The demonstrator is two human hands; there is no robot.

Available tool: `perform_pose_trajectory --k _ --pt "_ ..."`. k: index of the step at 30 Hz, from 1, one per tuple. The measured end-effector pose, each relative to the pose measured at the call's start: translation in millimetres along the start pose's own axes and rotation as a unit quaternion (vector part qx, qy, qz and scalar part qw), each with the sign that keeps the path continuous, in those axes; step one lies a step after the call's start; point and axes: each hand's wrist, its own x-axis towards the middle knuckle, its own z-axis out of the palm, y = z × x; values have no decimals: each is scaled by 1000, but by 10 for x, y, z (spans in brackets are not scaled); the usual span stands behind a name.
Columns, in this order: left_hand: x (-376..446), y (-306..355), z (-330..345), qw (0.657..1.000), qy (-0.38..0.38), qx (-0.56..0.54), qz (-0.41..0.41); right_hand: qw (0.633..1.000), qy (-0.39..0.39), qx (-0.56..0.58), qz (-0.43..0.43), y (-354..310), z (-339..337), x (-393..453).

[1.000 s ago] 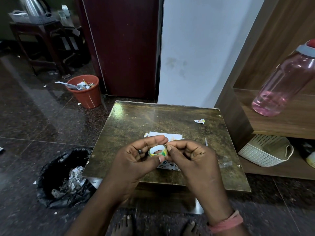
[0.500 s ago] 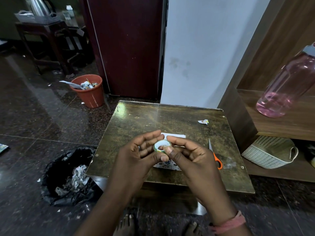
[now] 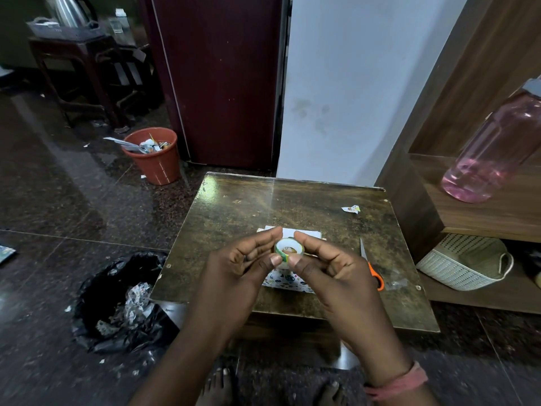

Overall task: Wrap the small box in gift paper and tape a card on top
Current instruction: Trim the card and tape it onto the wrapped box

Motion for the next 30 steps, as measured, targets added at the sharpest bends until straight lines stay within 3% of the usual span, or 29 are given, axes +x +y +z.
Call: perform_pose_trajectory --k 11,18,26,30 --pt "-73 2 29 992 32 117 44 996 19 -80 -26 54 27 -8" --pt "-31 17 -7 1000 23 9 -2 995 -15 -92 -29 17 -37 -45" --pt "-48 57 6 999 27 39 4 996 5 -82 -41 73 47 -20" --pt "-17 84 27 999 32 -32 -24 996 5 -82 -45 63 54 -38"
